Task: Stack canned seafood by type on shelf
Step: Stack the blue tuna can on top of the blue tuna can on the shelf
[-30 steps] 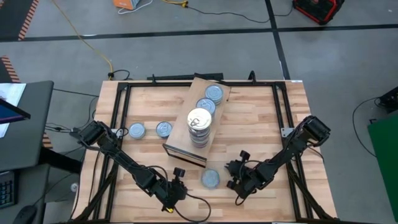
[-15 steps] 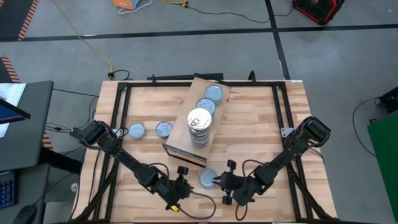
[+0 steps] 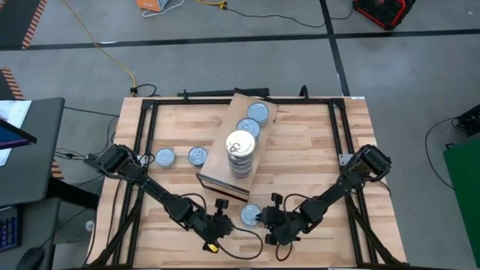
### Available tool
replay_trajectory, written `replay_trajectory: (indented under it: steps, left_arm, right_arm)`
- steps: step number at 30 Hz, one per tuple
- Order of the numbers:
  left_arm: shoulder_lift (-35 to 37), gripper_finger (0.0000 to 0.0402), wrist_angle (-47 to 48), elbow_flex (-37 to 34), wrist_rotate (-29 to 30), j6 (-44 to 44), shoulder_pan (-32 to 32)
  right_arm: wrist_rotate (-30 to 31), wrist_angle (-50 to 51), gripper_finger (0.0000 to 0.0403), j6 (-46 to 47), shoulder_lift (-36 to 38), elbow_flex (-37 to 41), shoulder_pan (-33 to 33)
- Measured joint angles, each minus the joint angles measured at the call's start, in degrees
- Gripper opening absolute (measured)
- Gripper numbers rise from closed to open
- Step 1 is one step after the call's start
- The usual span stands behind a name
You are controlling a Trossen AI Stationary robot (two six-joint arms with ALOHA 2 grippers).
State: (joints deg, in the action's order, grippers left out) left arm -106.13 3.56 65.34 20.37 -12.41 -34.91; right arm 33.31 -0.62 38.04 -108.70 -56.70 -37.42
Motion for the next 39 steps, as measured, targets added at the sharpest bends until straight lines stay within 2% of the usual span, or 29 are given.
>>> replay_trajectory:
  steps: [5, 15, 21, 26, 31, 35, 39]
  left_arm:
    - [0.0, 0.0045, -0.5, 0.0, -2.2, 4.5, 0.1]
    - [0.0, 0.0045, -0.5, 0.0, -2.2, 4.5, 0.1]
    - [0.0, 0.0045, -0.4, 0.5, -2.1, 4.5, 0.1]
    - [0.0, 0.0045, -0.4, 1.3, -2.1, 5.1, 0.1]
    - [0.0, 0.0045, 0.1, 1.3, -2.1, 5.1, 0.1]
    - [0.0, 0.0045, 0.1, 1.3, -2.1, 5.1, 0.1]
    - [0.0, 0.0045, 0.0, 1.3, -2.1, 5.1, 0.1]
  right_arm:
    - [0.4, 3.4, 0.0079, 3.9, 0.1, -0.1, -0.9]
    - [4.2, 10.8, 0.0079, 8.5, 0.7, -0.1, -3.7]
    - [4.9, 17.2, 0.0079, 7.2, 5.2, 0.3, -4.4]
    - [5.2, 24.5, 0.0079, 9.9, 9.0, 0.3, -4.4]
    - [4.9, 25.6, 0.0080, 12.3, 10.5, 0.2, -3.7]
    - [1.0, 25.6, 0.0097, 14.9, 10.3, 0.2, -1.6]
    - [-1.2, 25.5, 0.0144, 16.0, 10.1, 0.2, 0.3]
